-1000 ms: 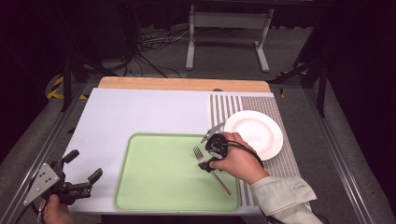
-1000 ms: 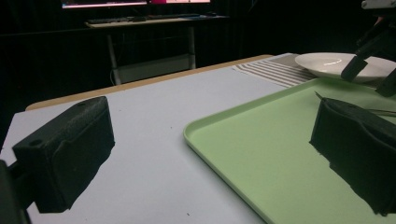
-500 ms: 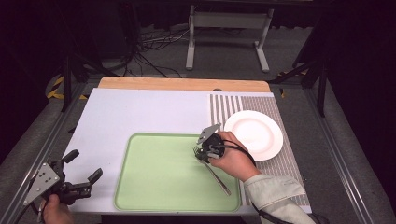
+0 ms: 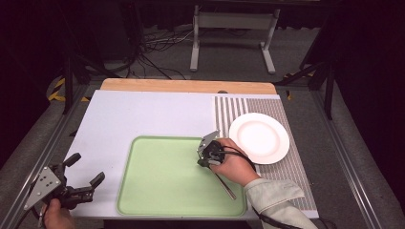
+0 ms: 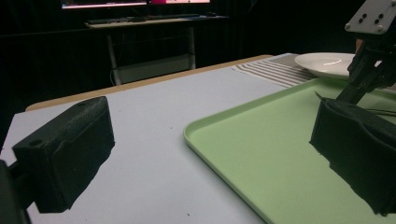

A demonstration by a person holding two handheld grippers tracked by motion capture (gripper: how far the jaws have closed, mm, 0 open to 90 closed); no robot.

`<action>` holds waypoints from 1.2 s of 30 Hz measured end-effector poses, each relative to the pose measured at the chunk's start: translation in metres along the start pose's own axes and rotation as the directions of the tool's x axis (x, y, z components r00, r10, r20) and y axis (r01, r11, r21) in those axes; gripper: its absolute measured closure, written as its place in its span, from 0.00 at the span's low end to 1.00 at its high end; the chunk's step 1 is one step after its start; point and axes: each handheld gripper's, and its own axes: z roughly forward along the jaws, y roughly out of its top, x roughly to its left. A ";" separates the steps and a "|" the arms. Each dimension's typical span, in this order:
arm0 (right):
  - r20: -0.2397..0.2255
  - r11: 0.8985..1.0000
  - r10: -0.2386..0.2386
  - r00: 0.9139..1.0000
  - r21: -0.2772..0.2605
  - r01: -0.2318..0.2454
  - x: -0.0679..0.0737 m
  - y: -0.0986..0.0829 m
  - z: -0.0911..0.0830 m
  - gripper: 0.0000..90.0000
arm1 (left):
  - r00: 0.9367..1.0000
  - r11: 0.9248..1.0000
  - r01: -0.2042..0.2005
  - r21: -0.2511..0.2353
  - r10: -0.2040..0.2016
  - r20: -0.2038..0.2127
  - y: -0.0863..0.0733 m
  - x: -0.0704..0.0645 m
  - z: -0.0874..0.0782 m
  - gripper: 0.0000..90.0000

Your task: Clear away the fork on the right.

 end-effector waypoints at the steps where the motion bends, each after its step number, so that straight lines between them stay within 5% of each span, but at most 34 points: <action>1: 0.001 1.000 -0.004 1.000 0.001 0.004 0.000 0.000 0.001 1.00 | 1.000 1.000 0.000 0.000 0.000 -0.001 0.000 0.000 0.000 0.00; 36: 0.091 0.997 0.053 0.994 0.050 -0.057 -0.017 -0.019 -0.012 1.00 | 1.000 1.000 0.007 0.003 -0.007 0.007 0.000 0.000 0.001 0.00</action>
